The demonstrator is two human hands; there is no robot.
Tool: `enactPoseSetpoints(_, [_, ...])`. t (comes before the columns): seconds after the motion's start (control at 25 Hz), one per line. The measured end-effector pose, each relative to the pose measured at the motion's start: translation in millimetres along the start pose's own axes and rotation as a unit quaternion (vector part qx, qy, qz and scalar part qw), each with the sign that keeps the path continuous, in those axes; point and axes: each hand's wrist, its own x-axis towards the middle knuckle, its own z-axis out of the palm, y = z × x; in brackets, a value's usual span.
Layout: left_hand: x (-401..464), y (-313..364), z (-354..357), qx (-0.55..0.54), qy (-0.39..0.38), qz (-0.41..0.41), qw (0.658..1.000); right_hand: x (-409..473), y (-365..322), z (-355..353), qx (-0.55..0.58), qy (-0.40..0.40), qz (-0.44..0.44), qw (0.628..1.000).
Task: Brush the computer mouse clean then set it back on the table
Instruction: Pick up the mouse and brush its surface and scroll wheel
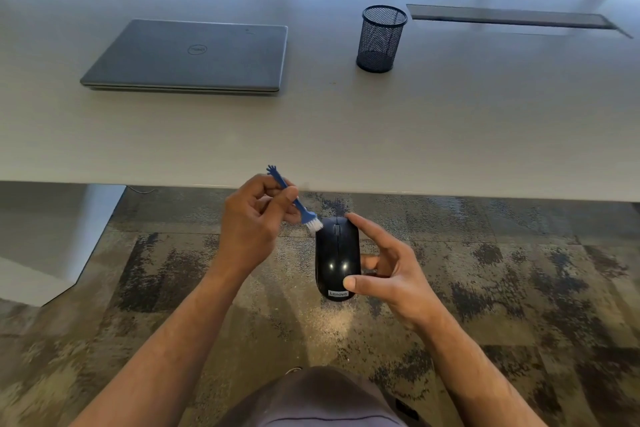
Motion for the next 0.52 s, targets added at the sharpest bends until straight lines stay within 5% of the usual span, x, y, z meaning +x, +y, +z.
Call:
enactPoseSetpoints(0.16, [0,2,-5,-0.034,0.037,-0.012,0.999,-3,-2,0,0.007,0.006,0.006,1.0])
enactPoseSetpoints(0.32, [-4,7,-4,-0.106,-0.041,-0.016,0.993,-3,-2,2,0.015,0.002,0.01,1.0])
enactPoseSetpoints(0.52, [6,5,5,-0.018,-0.007,-0.013,1.0,-4,-2,6,0.0,-0.012,0.006,1.0])
